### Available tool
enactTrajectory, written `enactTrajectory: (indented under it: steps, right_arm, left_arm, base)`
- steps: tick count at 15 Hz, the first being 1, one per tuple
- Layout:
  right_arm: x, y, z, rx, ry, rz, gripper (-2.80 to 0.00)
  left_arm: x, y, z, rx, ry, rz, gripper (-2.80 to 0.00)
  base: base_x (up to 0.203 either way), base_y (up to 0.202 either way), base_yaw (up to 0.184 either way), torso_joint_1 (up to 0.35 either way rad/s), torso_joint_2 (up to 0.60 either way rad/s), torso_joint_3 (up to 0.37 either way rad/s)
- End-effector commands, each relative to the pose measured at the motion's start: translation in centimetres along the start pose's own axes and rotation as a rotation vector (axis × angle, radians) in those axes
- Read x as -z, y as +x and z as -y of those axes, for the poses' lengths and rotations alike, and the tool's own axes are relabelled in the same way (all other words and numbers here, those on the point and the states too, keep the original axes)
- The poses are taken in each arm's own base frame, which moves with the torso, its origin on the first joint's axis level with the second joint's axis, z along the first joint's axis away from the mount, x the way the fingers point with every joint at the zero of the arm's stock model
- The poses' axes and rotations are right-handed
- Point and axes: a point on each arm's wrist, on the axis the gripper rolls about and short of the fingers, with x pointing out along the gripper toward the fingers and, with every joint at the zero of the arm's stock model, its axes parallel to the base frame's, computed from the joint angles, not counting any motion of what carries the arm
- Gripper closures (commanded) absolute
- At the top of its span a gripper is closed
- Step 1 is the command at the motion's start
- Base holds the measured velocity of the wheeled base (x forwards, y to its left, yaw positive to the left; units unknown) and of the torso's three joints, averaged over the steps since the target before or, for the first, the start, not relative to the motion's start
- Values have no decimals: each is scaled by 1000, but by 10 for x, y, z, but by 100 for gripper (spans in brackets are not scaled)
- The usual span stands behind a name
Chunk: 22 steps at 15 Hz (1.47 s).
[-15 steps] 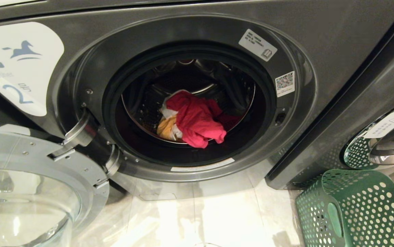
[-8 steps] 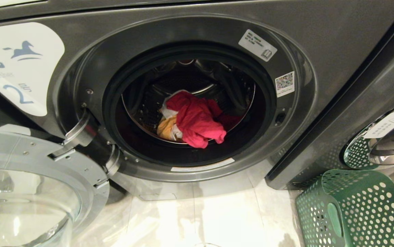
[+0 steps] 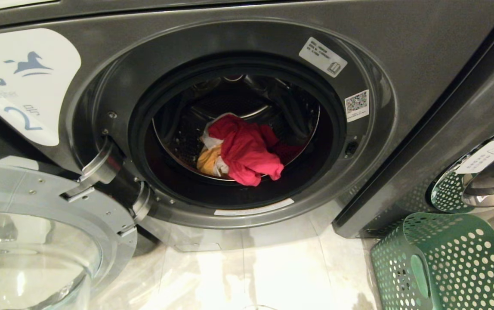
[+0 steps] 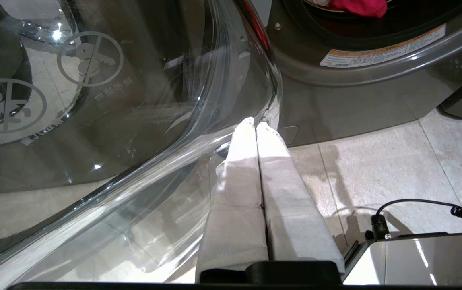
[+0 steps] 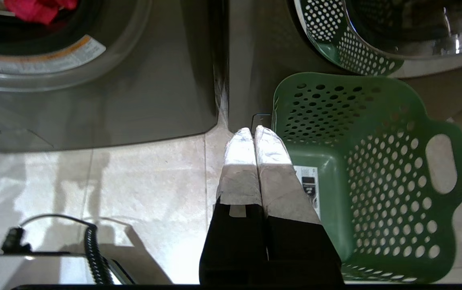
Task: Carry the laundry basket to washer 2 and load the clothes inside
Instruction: Close the washing machine door with the left hand
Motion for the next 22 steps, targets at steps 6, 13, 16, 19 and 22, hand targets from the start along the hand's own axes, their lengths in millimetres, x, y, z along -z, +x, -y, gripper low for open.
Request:
enactTrajectory:
  steps: [6,13,16,19,22]
  right_arm:
    - [1,0,-1,-25,-84,-7,0]
    - [1,0,-1,-33,-90,-14,0]
    - [0,0,-1,-33,-82,-5,0]
    - [1,0,-1,-33,-82,-6,0]
    - [0,0,-1,-33,-82,-5,0]
  left_arm:
    - [0,0,0,0,0,-1,0]
    - [0,0,0,8,11,-1,0]
    - [0,0,0,6,15,-2,0]
    - [0,0,0,8,15,-2,0]
    - [0,0,0,4,17,-3,0]
  base:
    - [0,0,0,0,0,0]
    - [0,0,0,0,0,0]
    - [0,0,0,0,0,0]
    - [0,0,0,0,0,0]
    - [0,0,0,0,0,0]
